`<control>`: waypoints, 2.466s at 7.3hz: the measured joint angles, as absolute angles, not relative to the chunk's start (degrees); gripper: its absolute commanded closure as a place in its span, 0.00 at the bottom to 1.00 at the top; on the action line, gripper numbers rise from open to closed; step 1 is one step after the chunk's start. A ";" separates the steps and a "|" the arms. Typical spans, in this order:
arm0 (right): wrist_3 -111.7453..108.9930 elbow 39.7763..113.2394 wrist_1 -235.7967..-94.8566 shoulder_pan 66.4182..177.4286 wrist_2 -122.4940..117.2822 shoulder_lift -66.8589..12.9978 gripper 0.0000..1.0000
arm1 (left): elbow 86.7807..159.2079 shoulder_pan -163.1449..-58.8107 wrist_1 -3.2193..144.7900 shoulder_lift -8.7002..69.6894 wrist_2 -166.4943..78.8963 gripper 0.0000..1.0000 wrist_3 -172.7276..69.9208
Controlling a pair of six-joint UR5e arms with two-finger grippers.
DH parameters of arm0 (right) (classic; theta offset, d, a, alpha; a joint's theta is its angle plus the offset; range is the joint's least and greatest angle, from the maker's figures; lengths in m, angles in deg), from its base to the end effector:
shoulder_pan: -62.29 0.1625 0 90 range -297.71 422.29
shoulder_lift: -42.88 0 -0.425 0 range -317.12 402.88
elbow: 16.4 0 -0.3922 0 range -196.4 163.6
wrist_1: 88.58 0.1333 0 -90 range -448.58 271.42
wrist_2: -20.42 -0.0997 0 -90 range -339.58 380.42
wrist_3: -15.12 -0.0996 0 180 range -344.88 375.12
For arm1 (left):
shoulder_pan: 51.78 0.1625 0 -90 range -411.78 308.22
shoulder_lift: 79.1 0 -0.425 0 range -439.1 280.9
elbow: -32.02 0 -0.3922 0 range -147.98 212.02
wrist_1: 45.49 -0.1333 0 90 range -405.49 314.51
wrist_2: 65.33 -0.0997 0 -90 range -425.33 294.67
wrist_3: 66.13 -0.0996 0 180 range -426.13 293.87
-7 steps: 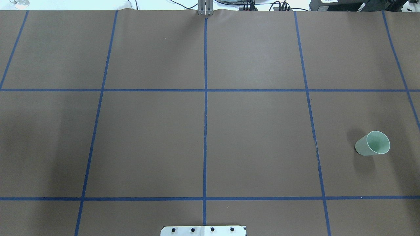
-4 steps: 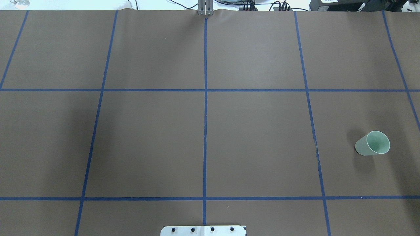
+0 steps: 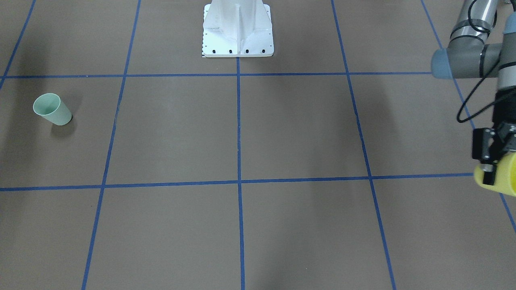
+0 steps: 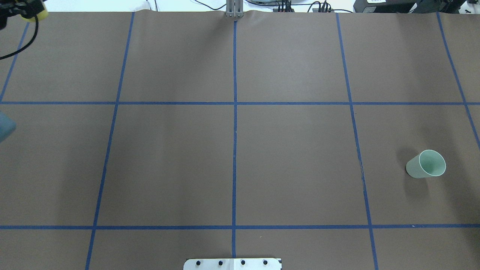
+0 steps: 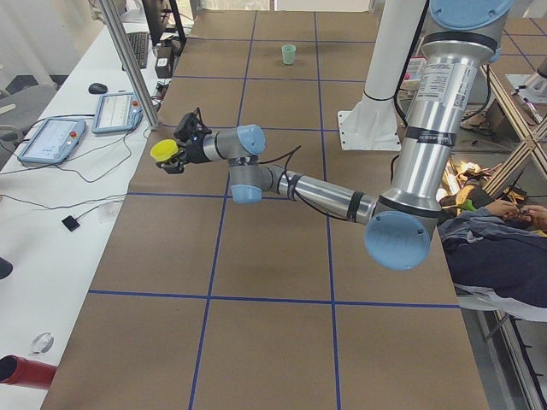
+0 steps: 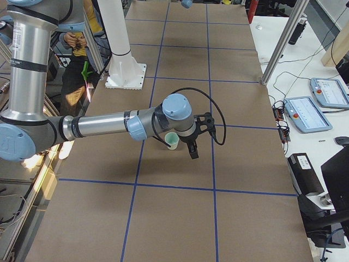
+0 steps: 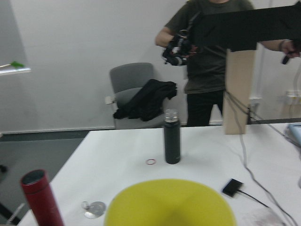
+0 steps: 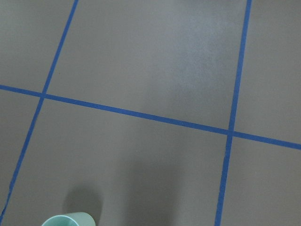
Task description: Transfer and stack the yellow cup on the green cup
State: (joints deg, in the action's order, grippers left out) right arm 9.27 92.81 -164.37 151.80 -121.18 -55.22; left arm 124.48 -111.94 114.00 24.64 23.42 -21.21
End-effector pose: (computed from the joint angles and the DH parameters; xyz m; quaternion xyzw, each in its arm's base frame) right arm 0.0515 -0.4420 0.5210 0.1735 -0.4349 -0.0542 0.8819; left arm 0.1733 -0.5743 0.3740 0.5452 0.4065 -0.1036 0.7258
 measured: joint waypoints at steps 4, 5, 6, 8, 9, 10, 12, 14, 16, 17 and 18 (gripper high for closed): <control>4.78 87.81 -164.66 146.11 -121.45 -46.01 0.00 | 129.37 -107.06 118.23 29.17 44.61 1.00 -37.63; 2.09 86.46 -164.64 143.33 -121.08 -43.18 0.00 | 129.54 -105.54 119.79 29.58 47.36 1.00 -39.16; -1.71 85.70 -164.73 140.57 -120.66 -39.98 0.00 | 129.57 -102.95 121.02 29.98 48.39 1.00 -40.44; -15.90 86.62 -164.75 135.00 -120.25 -32.35 0.00 | 128.13 -93.88 124.78 32.62 48.48 1.00 -43.82; -22.78 87.97 -164.96 131.65 -120.05 -28.79 0.00 | 126.70 -91.34 125.90 35.14 47.96 1.00 -44.56; -29.64 88.81 -165.01 127.74 -119.04 -25.29 0.00 | 125.43 -89.81 126.38 37.12 46.57 1.00 -44.87; -42.09 91.56 -164.94 119.12 -112.87 -20.09 0.00 | 124.35 -87.00 126.62 39.36 43.32 1.00 -45.11; -49.62 93.70 -166.08 112.66 -109.23 -16.16 0.02 | 123.65 -85.98 126.62 39.92 41.63 1.00 -47.33; -54.44 93.82 -173.47 107.73 -107.19 -9.12 0.02 | 123.16 -85.75 126.67 40.01 41.32 1.00 -49.73; -55.75 93.64 -175.40 105.31 -105.85 -6.88 0.02 | 123.09 -85.73 126.68 40.08 41.29 1.00 -50.00; -56.30 93.44 -176.21 103.46 -105.04 -5.60 0.04 | 123.06 -85.68 126.73 40.17 41.28 1.00 -50.09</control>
